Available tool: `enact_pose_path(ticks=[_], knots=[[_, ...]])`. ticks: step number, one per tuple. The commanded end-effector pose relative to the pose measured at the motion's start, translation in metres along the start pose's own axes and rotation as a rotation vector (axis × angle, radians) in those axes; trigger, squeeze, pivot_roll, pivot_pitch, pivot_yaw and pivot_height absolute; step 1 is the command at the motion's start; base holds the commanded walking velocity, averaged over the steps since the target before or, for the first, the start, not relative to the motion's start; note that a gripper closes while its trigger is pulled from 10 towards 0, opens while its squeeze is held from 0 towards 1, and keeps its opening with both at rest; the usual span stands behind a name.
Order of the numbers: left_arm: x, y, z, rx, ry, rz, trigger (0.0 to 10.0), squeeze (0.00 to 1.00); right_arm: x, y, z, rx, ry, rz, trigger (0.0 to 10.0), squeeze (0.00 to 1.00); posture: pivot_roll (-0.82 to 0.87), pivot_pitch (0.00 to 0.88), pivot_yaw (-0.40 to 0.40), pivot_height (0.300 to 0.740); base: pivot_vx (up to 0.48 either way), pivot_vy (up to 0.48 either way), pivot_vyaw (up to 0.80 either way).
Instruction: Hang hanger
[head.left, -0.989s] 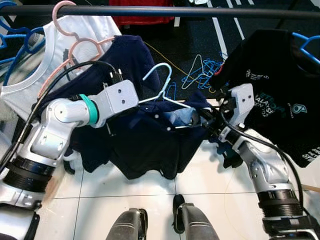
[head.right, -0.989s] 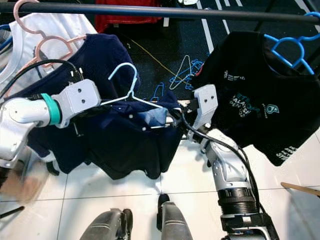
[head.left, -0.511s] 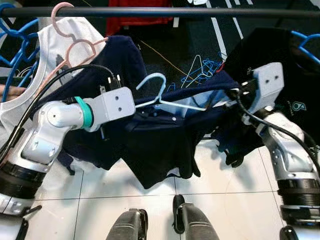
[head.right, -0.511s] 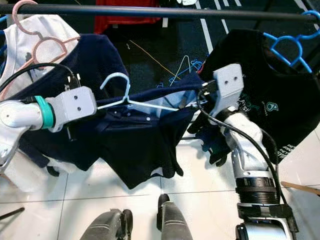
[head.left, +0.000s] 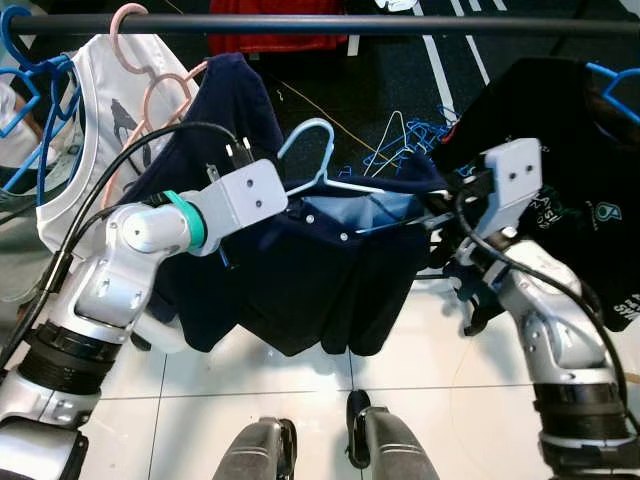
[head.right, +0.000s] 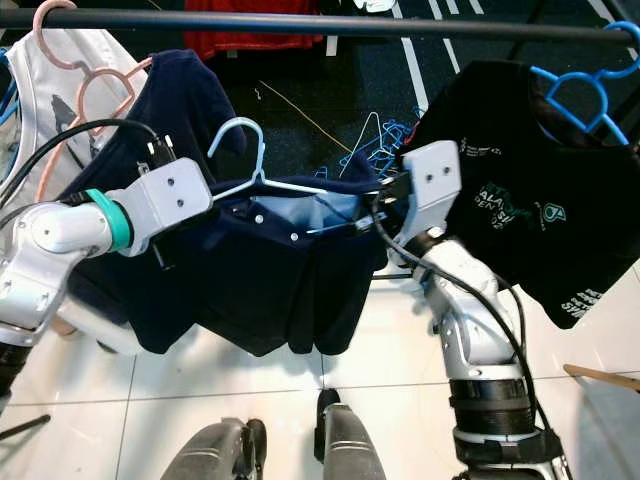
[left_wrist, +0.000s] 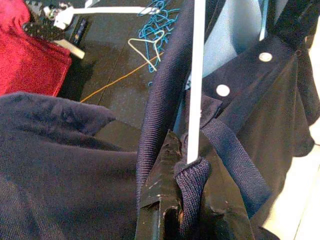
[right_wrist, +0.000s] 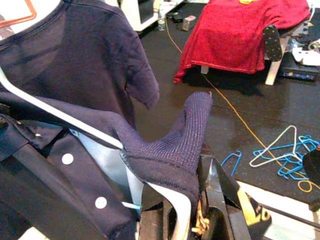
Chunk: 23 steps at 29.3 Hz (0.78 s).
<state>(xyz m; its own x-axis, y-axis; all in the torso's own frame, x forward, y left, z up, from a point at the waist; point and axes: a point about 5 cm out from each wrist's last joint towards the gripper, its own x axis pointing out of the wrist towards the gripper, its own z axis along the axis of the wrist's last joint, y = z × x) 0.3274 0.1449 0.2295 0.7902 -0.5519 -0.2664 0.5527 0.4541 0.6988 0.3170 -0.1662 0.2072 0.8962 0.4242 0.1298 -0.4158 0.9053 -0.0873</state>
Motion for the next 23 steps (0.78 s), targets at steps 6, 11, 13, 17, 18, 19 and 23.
enact_pose_path(ticks=[6, 11, 13, 17, 18, 19, 23], knots=[[-0.006, -0.012, -0.016, 0.028, 0.079, -0.016, 10.0, 0.0, -0.008, -0.008, 0.01, -0.105, 0.031, -0.047, 0.0, 0.0, -0.04, 0.157, 0.088, 0.74, 0.0, 0.0, 0.0], [-0.003, -0.019, -0.03, 0.009, 0.159, 0.054, 10.0, 0.0, -0.016, -0.008, 0.026, -0.074, 0.025, -0.034, 0.0, 0.0, -0.05, 0.155, 0.07, 0.74, 0.0, 0.0, 0.0], [-0.001, -0.017, -0.032, -0.029, 0.171, 0.104, 10.0, 0.0, -0.02, 0.005, 0.021, -0.028, 0.046, 0.011, 0.0, 0.0, -0.06, 0.158, 0.065, 0.74, 0.0, 0.0, 0.0], [0.0, -0.013, -0.031, -0.078, 0.175, 0.162, 10.0, 0.0, -0.026, 0.021, 0.011, 0.031, 0.078, 0.062, 0.0, 0.0, -0.06, 0.159, 0.064, 0.74, 0.0, 0.0, 0.0], [0.001, -0.011, -0.029, -0.105, 0.169, 0.192, 10.0, 0.0, -0.028, 0.032, 0.004, 0.068, 0.095, 0.088, 0.0, 0.0, -0.06, 0.16, 0.064, 0.74, 0.0, 0.0, 0.0], [0.002, -0.009, -0.028, -0.125, 0.166, 0.213, 10.0, 0.0, -0.03, 0.039, -0.001, 0.096, 0.106, 0.106, 0.0, 0.0, -0.06, 0.16, 0.064, 0.74, 0.0, 0.0, 0.0], [0.006, -0.006, -0.025, -0.178, 0.159, 0.266, 10.0, 0.0, -0.032, 0.059, -0.013, 0.13, 0.141, 0.149, 0.0, 0.0, -0.06, 0.163, 0.062, 0.74, 0.0, 0.0, 0.0]])
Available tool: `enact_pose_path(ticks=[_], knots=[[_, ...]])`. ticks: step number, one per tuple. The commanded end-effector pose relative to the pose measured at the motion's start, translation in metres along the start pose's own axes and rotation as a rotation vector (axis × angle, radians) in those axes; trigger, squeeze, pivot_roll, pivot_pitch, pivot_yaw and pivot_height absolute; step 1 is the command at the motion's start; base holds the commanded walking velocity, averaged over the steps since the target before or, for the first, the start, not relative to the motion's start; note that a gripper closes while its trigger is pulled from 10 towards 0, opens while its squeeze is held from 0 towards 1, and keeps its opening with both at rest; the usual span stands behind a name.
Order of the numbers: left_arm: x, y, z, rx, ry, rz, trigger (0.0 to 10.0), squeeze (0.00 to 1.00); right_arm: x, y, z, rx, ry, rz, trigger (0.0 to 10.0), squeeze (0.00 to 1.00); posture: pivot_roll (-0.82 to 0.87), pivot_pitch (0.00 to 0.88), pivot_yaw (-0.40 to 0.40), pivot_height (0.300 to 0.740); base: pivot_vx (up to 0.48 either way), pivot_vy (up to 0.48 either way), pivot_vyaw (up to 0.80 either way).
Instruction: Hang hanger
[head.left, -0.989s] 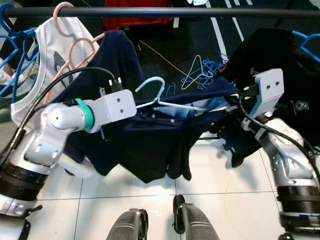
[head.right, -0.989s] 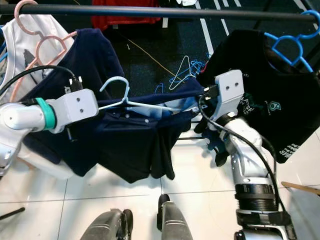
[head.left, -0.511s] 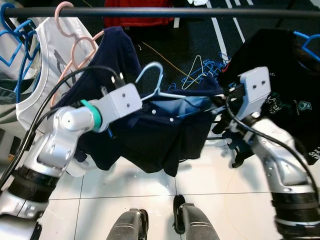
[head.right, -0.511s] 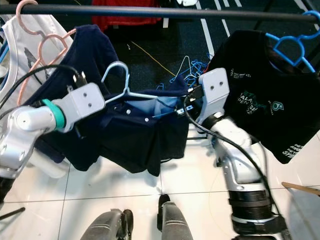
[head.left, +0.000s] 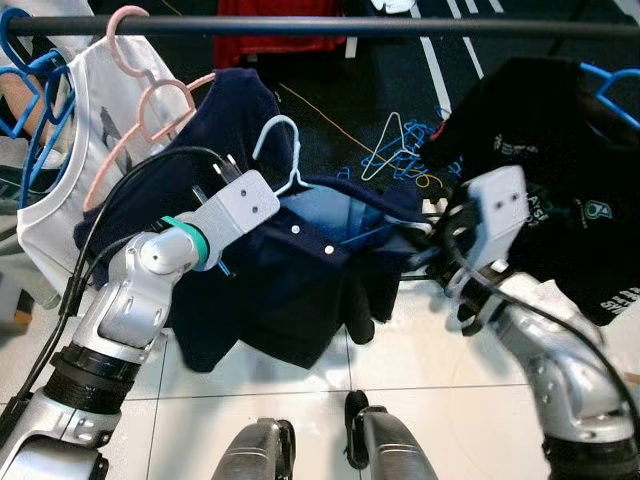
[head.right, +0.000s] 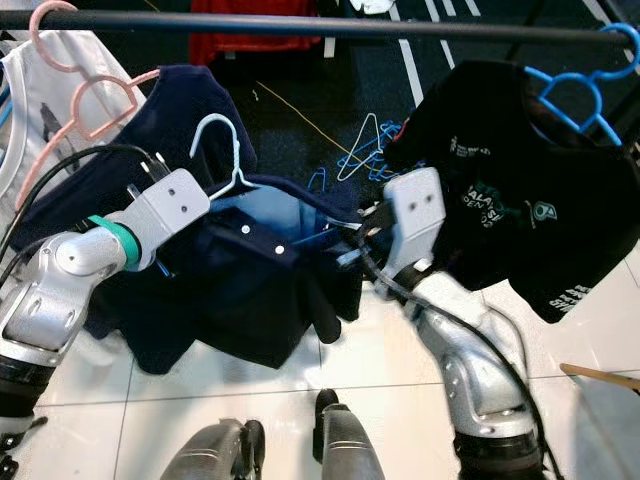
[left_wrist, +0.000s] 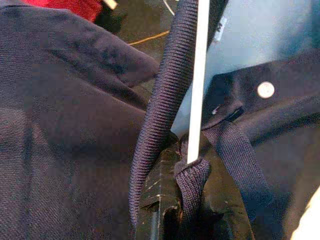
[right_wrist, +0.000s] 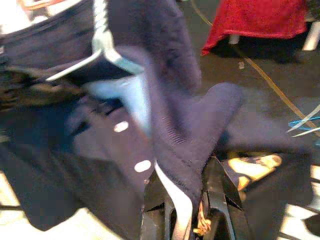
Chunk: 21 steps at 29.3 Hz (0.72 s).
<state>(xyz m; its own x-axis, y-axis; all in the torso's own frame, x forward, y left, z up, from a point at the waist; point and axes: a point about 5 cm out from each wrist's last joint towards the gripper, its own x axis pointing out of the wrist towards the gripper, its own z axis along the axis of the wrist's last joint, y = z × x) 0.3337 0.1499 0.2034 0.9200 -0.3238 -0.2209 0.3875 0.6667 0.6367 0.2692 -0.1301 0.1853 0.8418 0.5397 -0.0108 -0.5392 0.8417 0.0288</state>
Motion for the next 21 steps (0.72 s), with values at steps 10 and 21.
enact_pose_path(ticks=[10, 21], knots=[[-0.004, 0.002, 0.027, -0.166, -0.152, 0.082, 10.0, 0.0, 0.021, 0.012, -0.03, 0.091, 0.031, -0.025, 0.0, 0.0, -0.07, 0.155, 0.048, 0.74, 0.0, 0.0, 0.0], [-0.03, -0.017, 0.05, -0.004, -0.478, -0.062, 10.0, 0.0, 0.045, -0.025, -0.032, -0.015, -0.05, -0.136, 10.0, 0.0, -0.09, 0.121, 0.038, 0.74, 0.0, 0.0, 0.0]])
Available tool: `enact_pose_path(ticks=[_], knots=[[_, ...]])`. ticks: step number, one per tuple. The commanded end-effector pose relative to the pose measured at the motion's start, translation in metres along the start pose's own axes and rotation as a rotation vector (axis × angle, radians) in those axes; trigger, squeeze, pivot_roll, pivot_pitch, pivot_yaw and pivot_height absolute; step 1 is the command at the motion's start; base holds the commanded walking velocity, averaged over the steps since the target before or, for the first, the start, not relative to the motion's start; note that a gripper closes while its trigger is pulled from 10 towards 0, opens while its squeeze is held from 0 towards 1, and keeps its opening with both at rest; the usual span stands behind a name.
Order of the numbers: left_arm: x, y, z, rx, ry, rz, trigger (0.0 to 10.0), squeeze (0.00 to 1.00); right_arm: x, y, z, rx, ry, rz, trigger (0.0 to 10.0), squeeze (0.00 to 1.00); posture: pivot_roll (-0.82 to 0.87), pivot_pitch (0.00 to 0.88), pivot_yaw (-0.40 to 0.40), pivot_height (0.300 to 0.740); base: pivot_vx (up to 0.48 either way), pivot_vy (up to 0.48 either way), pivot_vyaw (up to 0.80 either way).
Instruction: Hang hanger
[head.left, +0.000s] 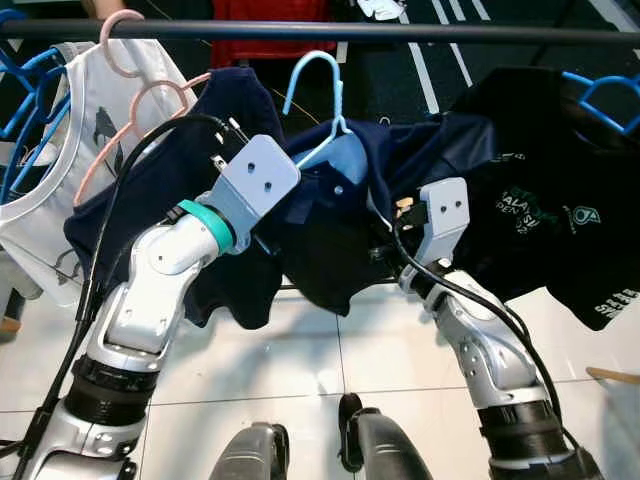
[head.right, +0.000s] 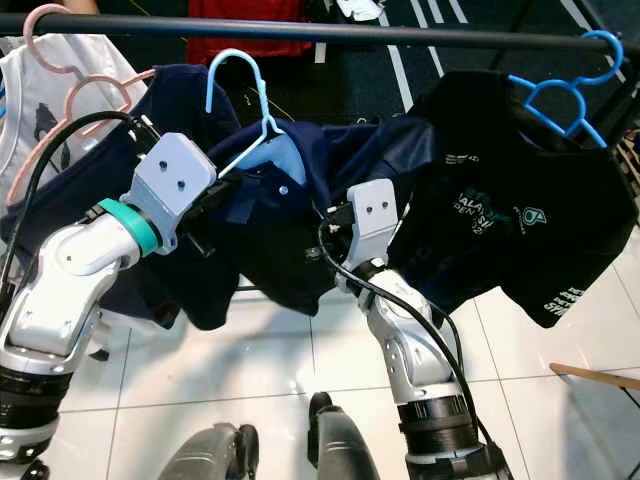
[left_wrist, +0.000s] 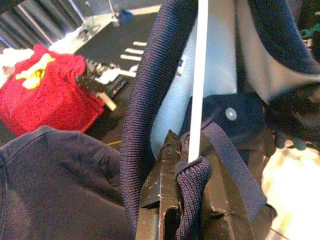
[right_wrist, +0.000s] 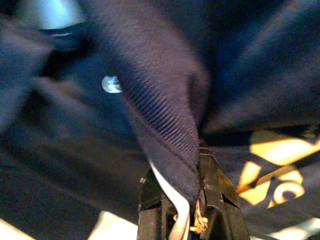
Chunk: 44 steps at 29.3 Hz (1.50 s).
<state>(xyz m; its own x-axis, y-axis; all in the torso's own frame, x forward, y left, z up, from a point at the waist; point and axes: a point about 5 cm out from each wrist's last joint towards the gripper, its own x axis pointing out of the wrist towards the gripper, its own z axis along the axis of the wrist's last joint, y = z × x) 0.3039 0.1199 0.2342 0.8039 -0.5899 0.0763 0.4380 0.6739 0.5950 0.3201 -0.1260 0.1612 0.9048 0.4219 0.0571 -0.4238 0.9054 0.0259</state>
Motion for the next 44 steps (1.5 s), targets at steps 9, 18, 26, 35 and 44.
enact_pose_path(ticks=[9, 18, 26, 35, 44], knots=[[0.003, -0.04, -0.013, 0.054, -0.057, -0.057, 10.0, 0.0, -0.002, 0.029, -0.008, 0.268, -0.134, 0.13, 10.0, 1.0, -0.13, 0.118, 0.085, 0.74, 0.0, 0.0, 0.0], [0.021, -0.039, -0.014, 0.014, -0.06, -0.023, 10.0, 0.0, -0.006, 0.067, 0.023, 0.513, -0.287, 0.397, 10.0, 0.0, -0.14, 0.1, 0.107, 0.74, 0.0, 0.0, 0.0], [0.018, -0.037, -0.027, 0.032, -0.019, -0.027, 10.0, 0.0, -0.024, 0.078, -0.002, -0.035, -0.07, 0.548, 10.0, 0.0, -0.15, 0.092, 0.09, 0.74, 0.0, 0.0, 0.0], [0.01, -0.034, -0.046, -0.008, 0.051, -0.09, 10.0, 0.0, -0.034, 0.032, -0.004, -0.508, 0.055, 0.448, 10.0, 0.0, -0.16, 0.107, 0.09, 0.74, 0.0, 0.0, 0.0], [0.011, -0.003, -0.051, -0.031, 0.059, 0.01, 10.0, 0.0, -0.033, 0.013, 0.045, -0.36, -0.184, 0.284, 10.0, 0.0, -0.17, 0.116, 0.082, 0.74, 0.0, 0.0, 0.0]])
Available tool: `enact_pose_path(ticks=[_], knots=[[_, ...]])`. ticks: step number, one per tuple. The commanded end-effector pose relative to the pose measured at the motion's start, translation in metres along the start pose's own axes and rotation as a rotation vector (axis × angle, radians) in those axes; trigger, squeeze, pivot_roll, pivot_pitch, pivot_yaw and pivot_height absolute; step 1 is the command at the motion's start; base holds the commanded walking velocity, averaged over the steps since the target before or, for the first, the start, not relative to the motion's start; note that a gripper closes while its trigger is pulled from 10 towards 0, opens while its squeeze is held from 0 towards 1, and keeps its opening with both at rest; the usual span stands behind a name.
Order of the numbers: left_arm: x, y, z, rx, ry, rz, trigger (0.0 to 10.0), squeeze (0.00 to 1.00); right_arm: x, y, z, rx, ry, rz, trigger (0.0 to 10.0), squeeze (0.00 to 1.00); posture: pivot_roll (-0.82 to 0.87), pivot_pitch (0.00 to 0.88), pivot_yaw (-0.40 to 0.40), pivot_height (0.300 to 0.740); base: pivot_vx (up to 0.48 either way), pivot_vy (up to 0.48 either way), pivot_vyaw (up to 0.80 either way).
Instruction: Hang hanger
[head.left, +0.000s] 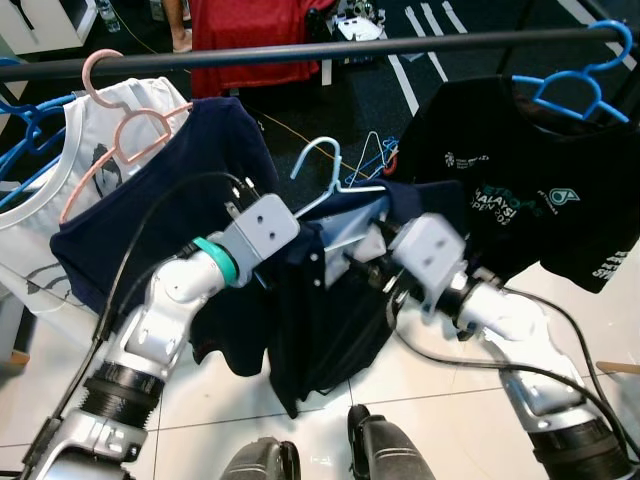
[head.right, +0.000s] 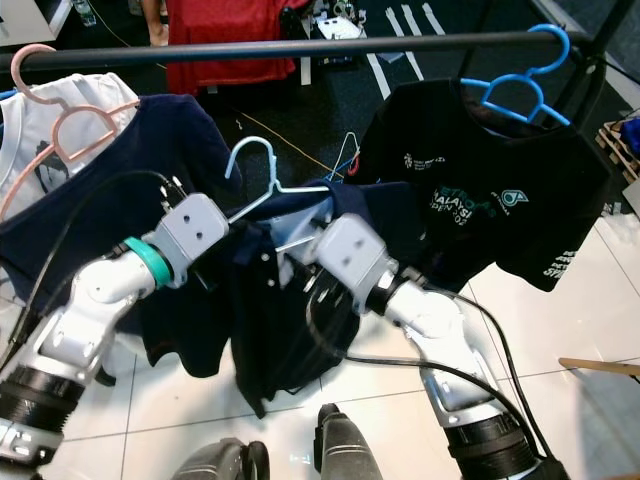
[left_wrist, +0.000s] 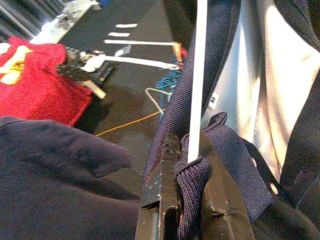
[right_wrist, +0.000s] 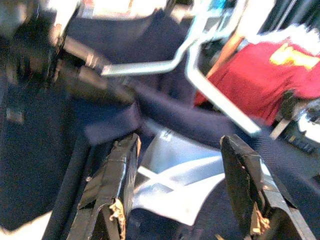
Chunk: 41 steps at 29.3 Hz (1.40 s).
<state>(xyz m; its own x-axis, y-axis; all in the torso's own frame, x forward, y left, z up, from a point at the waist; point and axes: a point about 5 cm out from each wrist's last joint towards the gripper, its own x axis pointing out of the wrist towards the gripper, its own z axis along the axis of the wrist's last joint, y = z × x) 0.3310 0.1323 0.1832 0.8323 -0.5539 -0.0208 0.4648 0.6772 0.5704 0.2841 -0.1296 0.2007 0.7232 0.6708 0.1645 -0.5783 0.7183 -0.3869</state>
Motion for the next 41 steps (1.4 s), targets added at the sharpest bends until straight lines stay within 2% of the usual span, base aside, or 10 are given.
enact_pose_path(ticks=[1, 4, 9, 10, 13, 17, 21, 25, 29, 41], knots=[[-0.001, 0.008, 0.008, -0.006, -0.052, 0.028, 10.0, 0.0, -0.001, -0.003, 0.011, 0.045, -0.05, -0.01, 10.0, 0.0, -0.17, 0.118, 0.084, 0.74, 0.0, 0.0, 0.0], [-0.002, 0.01, 0.01, -0.016, -0.074, 0.02, 10.0, 0.0, -0.003, -0.009, 0.022, 0.047, -0.089, -0.011, 10.0, 0.0, -0.17, 0.119, 0.085, 0.74, 0.0, 0.0, 0.0], [-0.004, 0.011, 0.01, 0.037, -0.096, -0.019, 10.0, 0.0, -0.016, -0.027, 0.042, -0.097, -0.083, 0.006, 10.0, 0.0, -0.18, 0.12, 0.085, 0.74, 0.0, 0.0, 0.0], [-0.005, 0.01, 0.008, 0.069, -0.099, -0.054, 10.0, 0.0, -0.025, -0.033, 0.043, -0.16, -0.03, 0.042, 10.0, 0.0, -0.19, 0.123, 0.083, 0.74, 0.0, 0.0, 0.0], [-0.006, 0.01, 0.006, 0.091, -0.1, -0.079, 10.0, 0.0, -0.031, -0.037, 0.044, -0.201, 0.009, 0.068, 10.0, 0.0, -0.19, 0.123, 0.083, 0.74, 0.0, 0.0, 0.0], [-0.011, 0.01, 0.006, 0.154, -0.123, -0.196, 10.0, 0.0, -0.053, -0.044, 0.029, -0.281, 0.194, 0.186, 10.0, 0.0, -0.2, 0.127, 0.086, 0.74, 0.0, 0.0, 0.0], [-0.012, 0.014, 0.011, 0.199, -0.146, -0.254, 10.0, 0.0, -0.062, -0.045, 0.023, -0.287, 0.259, 0.239, 10.0, 0.0, -0.2, 0.128, 0.089, 0.74, 0.0, 0.0, 0.0], [-0.012, 0.016, 0.014, 0.22, -0.163, -0.278, 10.0, 0.0, -0.062, -0.045, 0.023, -0.278, 0.26, 0.255, 10.0, 0.0, -0.2, 0.129, 0.091, 0.74, 0.0, 0.0, 0.0], [-0.012, 0.018, 0.033, 0.26, -0.237, -0.336, 10.0, 0.0, -0.056, -0.035, 0.023, -0.177, 0.228, 0.328, 10.0, 0.0, -0.2, 0.13, 0.087, 0.74, 0.0, 0.0, 0.0], [-0.019, 0.015, 0.052, 0.32, -0.332, -0.414, 10.0, 0.0, -0.05, -0.035, 0.018, -0.152, 0.221, 0.36, 10.0, 0.0, -0.19, 0.128, 0.083, 0.74, 0.0, 0.0, 0.0]])
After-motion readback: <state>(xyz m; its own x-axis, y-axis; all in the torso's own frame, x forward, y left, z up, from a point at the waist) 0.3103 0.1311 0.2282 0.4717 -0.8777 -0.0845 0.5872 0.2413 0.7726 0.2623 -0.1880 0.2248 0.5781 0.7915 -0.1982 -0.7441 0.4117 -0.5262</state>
